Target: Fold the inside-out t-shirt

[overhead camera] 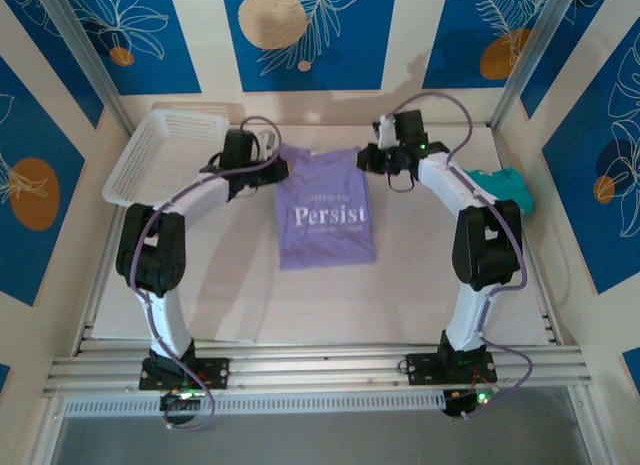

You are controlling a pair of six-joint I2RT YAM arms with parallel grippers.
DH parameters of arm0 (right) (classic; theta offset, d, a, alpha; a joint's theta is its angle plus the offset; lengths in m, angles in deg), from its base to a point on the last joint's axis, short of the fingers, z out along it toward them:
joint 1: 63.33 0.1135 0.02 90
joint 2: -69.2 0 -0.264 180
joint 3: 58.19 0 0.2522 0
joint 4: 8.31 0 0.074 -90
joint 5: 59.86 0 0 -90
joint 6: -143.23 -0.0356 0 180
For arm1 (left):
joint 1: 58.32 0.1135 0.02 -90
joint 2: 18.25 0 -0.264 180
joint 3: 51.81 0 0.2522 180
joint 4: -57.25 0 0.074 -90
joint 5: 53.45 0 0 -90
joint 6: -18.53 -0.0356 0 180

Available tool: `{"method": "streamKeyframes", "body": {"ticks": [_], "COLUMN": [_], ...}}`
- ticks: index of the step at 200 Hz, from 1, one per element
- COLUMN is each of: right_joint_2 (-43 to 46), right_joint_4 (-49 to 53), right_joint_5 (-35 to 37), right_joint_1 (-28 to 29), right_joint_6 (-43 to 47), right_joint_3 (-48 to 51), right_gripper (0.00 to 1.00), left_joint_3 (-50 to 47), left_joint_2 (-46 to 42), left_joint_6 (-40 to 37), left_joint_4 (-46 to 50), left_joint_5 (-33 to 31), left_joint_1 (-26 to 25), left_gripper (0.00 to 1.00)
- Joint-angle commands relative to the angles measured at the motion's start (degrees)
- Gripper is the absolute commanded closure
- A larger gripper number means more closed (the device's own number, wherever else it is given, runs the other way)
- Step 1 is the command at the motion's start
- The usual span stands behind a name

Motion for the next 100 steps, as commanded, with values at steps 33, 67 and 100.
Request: {"method": "streamKeyframes", "body": {"ticks": [33,67,100], "right_joint_2": [-3.3,1.4,9.1], "right_joint_4": [2.3,-2.8,-9.9], "right_joint_5": [-6.4,-8.8,-10.8], "right_joint_1": [-3.1,-2.1,-0.8], "right_joint_6": [-0.7,0.2,-1.6], "right_joint_3": [-22.0,-11.9,8.2], "right_gripper": [1.00,1.00,1.00], "left_joint_3": [21.7,11.3,-10.3], "left_joint_2": [2.3,-1.1,-8.6], "left_joint_6": [-0.4,0.9,3.8], "left_joint_4": [1.5,-6.7,-18.7], "left_joint_5": [-0.1,1.5,3.2], "left_joint_1": [1.5,1.2,0.6], "left_gripper": [1.00,1.00,1.00]}}
